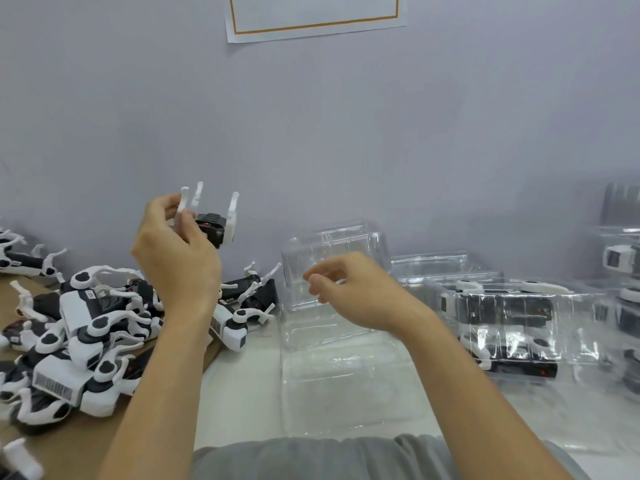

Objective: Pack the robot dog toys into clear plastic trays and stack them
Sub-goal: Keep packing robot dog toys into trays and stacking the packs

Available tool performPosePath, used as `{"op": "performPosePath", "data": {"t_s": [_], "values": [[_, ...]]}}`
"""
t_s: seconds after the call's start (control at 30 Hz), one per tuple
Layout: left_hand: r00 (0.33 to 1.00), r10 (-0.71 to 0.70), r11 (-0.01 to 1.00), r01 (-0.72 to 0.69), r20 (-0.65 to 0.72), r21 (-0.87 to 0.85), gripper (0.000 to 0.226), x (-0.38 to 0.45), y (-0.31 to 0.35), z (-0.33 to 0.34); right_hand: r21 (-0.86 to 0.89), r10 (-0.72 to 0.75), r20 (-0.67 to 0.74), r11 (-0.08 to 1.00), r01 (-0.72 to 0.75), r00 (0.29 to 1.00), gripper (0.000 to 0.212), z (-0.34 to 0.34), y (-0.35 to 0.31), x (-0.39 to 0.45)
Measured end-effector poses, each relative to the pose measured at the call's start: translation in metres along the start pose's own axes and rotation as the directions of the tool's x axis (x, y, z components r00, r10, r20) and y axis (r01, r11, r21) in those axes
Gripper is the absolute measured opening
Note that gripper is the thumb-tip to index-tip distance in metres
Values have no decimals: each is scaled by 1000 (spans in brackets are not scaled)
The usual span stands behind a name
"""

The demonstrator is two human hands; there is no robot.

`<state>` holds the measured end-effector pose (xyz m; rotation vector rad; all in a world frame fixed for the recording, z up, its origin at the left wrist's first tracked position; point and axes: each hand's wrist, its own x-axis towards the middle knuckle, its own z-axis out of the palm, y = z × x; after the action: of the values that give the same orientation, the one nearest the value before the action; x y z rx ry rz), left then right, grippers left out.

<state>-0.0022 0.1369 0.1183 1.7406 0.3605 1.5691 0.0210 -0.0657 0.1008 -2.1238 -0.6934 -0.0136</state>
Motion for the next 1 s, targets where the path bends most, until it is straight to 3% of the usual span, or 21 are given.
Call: {"op": "performPosePath", "data": {"t_s": [0.17, 0.27, 0.37, 0.43, 0.5, 0.67, 0.73, 0.87, 0.97, 1.0], "values": [[989, -96, 952, 125, 113, -280, 15, 2, 11, 9, 298, 50, -83, 954, -24, 995, 32, 2, -7, 2], [952, -135, 844, 256, 275, -471, 18, -6, 26, 19, 639, 147, -54, 765, -79, 988, 35, -1, -14, 5], [860, -142, 703, 437, 491, -562, 22, -24, 40, 28, 798, 119, -82, 602, -6, 990, 42, -6, -16, 6], [776, -128, 632, 544, 617, -553, 21, -36, 46, 31, 815, 90, -170, 573, 89, 981, 42, -10, -15, 5], [692, -78, 633, 590, 718, -501, 19, -43, 48, 30, 780, 104, -278, 604, 161, 955, 36, -14, -11, 6], [504, 8, 831, 477, 864, -286, 32, -44, 42, 23, 599, 110, -482, 765, 235, 869, 26, -19, -2, 6], [540, -39, 859, 448, 840, -248, 35, -42, 41, 21, 524, 88, -511, 821, 229, 855, 28, -20, 0, 5], [727, -140, 829, 458, 673, -322, 32, -32, 41, 22, 368, 26, -544, 906, 210, 839, 19, -24, 6, 4], [770, -122, 788, 459, 626, -411, 16, -24, 41, 19, 201, -21, -519, 969, 146, 854, 34, -23, 8, 4], [763, -88, 821, 419, 641, -387, 29, -22, 40, 18, 138, -34, -506, 983, 120, 862, 38, -22, 8, 4]]}}
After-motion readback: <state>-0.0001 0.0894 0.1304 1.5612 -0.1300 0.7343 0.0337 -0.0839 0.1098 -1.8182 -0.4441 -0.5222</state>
